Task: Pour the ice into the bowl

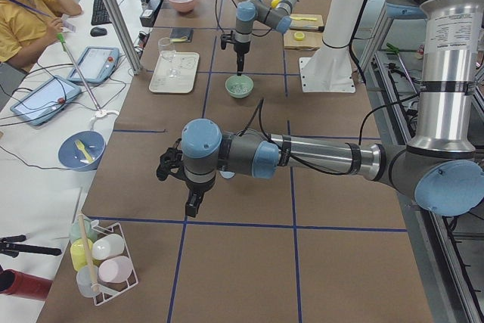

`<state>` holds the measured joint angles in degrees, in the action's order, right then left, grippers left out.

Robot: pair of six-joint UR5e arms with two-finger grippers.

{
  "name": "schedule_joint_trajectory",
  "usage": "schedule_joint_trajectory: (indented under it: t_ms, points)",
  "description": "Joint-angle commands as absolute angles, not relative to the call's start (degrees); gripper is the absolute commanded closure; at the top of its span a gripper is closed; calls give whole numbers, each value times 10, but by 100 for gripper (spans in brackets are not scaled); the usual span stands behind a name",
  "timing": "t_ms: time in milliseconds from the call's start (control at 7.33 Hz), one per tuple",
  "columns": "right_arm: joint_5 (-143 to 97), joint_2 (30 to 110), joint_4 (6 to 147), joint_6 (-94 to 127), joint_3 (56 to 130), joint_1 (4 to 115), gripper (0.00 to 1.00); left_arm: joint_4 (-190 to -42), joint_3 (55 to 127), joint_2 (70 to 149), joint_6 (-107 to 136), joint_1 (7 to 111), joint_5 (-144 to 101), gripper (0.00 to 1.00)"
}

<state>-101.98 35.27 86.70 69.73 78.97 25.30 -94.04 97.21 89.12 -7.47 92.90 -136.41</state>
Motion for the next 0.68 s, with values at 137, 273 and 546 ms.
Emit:
schedule_joint_trajectory:
  t_ms: [137,273,546]
  points:
    - [-1013,347,830,697,755,245,20,-940,971,890,-75,929,-1364,0]
    - [-1011,347,824,698,752,244,22,-940,970,891,-75,929,-1364,0]
    - [-1011,346,824,696,751,240,41,-940,970,891,-75,929,-1364,0]
